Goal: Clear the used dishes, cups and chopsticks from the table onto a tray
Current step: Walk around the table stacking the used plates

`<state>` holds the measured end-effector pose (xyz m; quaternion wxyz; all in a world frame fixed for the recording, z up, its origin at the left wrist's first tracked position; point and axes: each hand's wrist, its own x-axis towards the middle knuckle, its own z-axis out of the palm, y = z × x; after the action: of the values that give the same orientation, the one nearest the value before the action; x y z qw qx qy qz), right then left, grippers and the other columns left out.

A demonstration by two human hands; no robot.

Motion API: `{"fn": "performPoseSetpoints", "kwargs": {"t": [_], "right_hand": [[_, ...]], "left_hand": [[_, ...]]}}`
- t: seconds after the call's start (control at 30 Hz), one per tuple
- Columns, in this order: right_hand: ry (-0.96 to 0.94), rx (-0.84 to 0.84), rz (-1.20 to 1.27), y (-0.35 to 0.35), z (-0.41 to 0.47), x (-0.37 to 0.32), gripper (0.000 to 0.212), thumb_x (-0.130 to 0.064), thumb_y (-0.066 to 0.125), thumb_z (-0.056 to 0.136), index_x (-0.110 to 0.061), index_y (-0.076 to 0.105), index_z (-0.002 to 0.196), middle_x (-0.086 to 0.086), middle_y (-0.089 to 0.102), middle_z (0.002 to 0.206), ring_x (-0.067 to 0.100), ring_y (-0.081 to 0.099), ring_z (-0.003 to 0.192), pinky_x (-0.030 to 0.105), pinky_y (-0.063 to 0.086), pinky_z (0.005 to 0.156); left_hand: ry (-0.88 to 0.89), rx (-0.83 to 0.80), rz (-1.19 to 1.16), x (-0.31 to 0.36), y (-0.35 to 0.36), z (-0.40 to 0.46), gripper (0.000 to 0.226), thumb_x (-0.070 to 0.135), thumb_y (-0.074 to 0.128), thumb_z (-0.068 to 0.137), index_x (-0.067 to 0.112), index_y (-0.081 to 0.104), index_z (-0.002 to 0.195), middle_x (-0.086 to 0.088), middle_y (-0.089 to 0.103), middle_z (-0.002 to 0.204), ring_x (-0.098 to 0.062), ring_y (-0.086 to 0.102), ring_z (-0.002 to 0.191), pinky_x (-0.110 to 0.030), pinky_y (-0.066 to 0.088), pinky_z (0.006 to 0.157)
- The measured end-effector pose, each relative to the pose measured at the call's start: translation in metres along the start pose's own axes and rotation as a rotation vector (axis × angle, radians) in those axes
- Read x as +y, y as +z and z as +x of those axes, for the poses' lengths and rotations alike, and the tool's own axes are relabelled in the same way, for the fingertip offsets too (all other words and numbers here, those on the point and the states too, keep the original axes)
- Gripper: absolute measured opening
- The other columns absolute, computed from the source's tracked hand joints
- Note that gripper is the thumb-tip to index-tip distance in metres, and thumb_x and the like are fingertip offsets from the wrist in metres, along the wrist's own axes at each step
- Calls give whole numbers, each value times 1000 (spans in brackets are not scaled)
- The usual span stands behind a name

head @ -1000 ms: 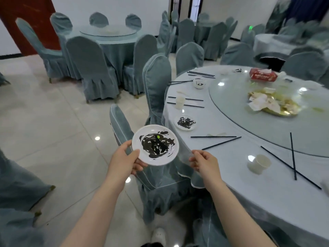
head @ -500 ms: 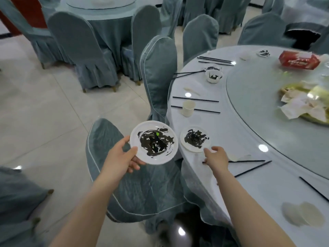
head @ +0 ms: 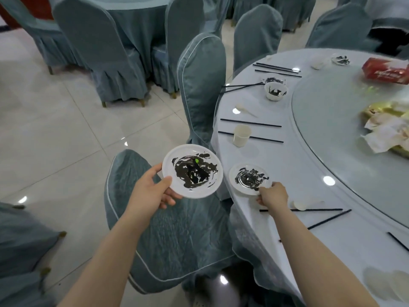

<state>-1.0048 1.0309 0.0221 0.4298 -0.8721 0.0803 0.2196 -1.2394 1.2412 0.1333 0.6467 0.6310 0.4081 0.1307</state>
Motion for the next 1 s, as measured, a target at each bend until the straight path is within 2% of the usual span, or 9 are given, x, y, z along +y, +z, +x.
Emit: {"fn": "performPoseSetpoints", "kwargs": {"t": [0.07, 0.2, 0.33, 0.5, 0.63, 0.8, 1.0], "right_hand": [[-29, 1, 144, -5, -14, -5, 23, -3, 51, 79, -3, 59, 101, 12, 64, 61, 20, 60, 47, 34, 55, 54], [-111, 27, 313, -21, -53, -25, 27, -4, 51, 78, -8, 60, 104, 8, 63, 60, 16, 57, 45, 25, 45, 44], [-161, 78, 406, -39, -104, -50, 24, -3, 52, 79, -11, 63, 99, 6, 63, 63, 11, 54, 42, 21, 42, 41], [-194, 144, 484, -34, -179, -73, 23, 0, 51, 77, -13, 64, 91, -1, 58, 51, 14, 50, 42, 22, 37, 39], [-195, 169, 514, 3, -237, -82, 26, -1, 50, 80, -16, 65, 93, 2, 58, 53, 14, 51, 43, 22, 39, 39], [-198, 132, 461, 64, -283, -95, 30, -1, 48, 83, -22, 64, 97, -1, 57, 48, 11, 50, 40, 21, 38, 37], [-274, 88, 353, 126, -294, -138, 26, -9, 48, 85, -30, 61, 92, 1, 65, 57, 10, 55, 42, 19, 40, 37]], "left_hand": [[12, -15, -9, 2, 1, 4, 33, 13, 51, 99, 36, 46, 123, -14, 73, 68, -11, 56, 41, -20, 40, 37], [40, -72, -35, 9, -3, 14, 36, 13, 51, 98, 32, 47, 128, -16, 72, 68, -12, 57, 40, -19, 40, 36], [81, -146, -37, 16, -20, 18, 39, 11, 50, 98, 25, 47, 134, -16, 72, 66, -12, 56, 39, -18, 39, 36], [108, -226, 0, 25, -56, 16, 43, 11, 50, 98, 24, 44, 139, -13, 72, 65, -11, 57, 41, -20, 41, 37], [128, -323, 13, 28, -95, 14, 41, 10, 49, 99, 23, 44, 138, -15, 72, 64, -11, 56, 40, -18, 42, 36], [135, -383, 30, 26, -144, 18, 38, 10, 49, 99, 24, 48, 135, -15, 72, 65, -12, 56, 40, -19, 41, 37], [140, -359, 5, 29, -202, 41, 35, 12, 48, 99, 31, 47, 129, -14, 72, 66, -11, 54, 42, -19, 39, 38]]}}
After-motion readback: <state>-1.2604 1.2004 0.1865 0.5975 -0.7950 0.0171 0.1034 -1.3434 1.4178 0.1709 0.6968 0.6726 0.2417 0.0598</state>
